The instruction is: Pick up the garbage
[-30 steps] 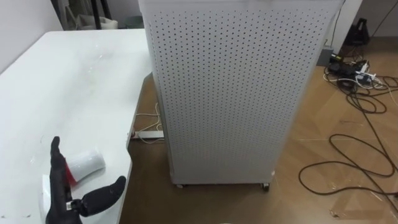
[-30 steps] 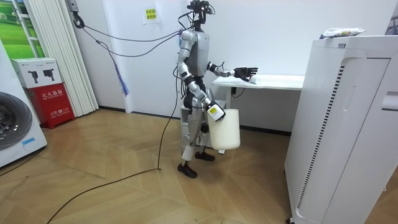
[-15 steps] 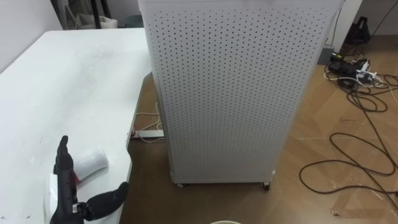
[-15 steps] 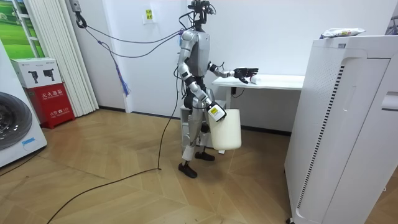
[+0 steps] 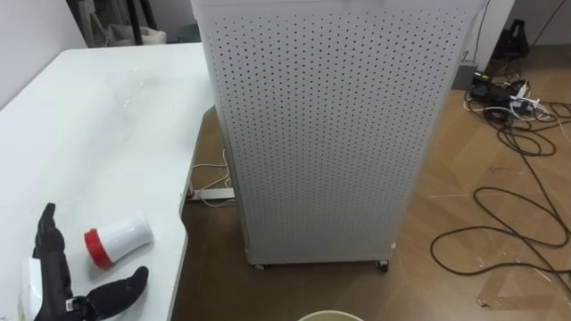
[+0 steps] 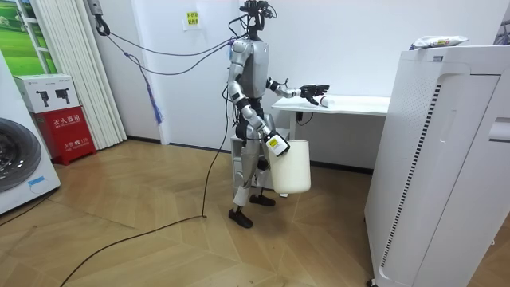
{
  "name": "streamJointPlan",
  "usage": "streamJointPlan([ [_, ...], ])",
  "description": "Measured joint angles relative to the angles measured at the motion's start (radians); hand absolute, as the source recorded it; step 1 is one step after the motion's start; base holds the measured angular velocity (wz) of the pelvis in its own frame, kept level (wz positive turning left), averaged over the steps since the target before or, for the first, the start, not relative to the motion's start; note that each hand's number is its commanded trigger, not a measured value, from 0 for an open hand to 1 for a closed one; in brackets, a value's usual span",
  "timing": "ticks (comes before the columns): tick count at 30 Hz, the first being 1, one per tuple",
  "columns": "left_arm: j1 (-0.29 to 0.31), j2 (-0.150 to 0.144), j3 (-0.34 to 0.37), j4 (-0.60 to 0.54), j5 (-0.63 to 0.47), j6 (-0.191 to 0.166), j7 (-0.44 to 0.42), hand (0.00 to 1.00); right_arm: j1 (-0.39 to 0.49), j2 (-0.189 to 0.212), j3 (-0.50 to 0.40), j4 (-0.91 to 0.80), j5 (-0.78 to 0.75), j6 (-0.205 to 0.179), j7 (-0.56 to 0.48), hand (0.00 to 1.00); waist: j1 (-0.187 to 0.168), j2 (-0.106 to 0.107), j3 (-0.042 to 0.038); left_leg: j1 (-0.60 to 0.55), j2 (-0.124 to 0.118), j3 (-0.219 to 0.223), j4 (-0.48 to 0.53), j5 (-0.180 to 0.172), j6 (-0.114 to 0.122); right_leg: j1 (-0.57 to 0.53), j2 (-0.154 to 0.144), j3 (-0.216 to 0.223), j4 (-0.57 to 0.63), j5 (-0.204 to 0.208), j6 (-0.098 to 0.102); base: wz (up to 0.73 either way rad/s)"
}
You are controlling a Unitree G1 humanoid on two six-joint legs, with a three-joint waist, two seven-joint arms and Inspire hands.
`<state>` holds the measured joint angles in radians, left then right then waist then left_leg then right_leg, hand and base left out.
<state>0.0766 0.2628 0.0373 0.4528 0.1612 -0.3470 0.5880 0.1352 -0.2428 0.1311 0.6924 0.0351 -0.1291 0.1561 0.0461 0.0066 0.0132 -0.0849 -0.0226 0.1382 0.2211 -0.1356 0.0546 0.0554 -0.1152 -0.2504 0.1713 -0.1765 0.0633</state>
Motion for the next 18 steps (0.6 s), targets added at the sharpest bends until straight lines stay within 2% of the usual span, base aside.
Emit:
streamJointPlan([
  [4,0.000,0.000,0.000,0.000,0.002,0.004,0.011,0.00,0.000,0.000,0.000,0.000,0.000,0.000,0.001,1.00,-0.009,0.001,-0.0002,0.000,0.000,0.000,0.000,0.000,0.000,0.000,0.000,-0.001,0.000,0.000,0.000,0.00],
  [9,0.000,0.000,-0.002,0.000,0.010,0.037,0.011,0.00,0.001,0.000,0.000,0.000,0.000,0.000,0.001,1.00,-0.017,0.008,-0.0003,0.001,0.000,0.001,0.000,0.000,0.000,0.000,0.000,-0.001,-0.001,0.000,0.000,0.00],
  [13,0.000,0.000,-0.002,0.003,0.010,0.045,0.011,0.00,0.001,0.000,0.000,0.000,0.000,0.001,0.001,1.00,-0.018,0.015,-0.0006,0.002,0.000,0.001,0.000,0.000,0.000,0.001,-0.001,-0.001,-0.001,0.000,0.000,0.00],
  [18,0.000,0.000,-0.003,0.018,0.011,0.075,-0.002,0.00,0.000,0.000,0.000,0.000,0.000,0.004,0.026,1.00,-0.023,0.021,-0.0005,0.007,0.001,0.002,-0.001,0.000,0.000,0.004,-0.001,0.000,0.001,0.000,0.000,0.00],
])
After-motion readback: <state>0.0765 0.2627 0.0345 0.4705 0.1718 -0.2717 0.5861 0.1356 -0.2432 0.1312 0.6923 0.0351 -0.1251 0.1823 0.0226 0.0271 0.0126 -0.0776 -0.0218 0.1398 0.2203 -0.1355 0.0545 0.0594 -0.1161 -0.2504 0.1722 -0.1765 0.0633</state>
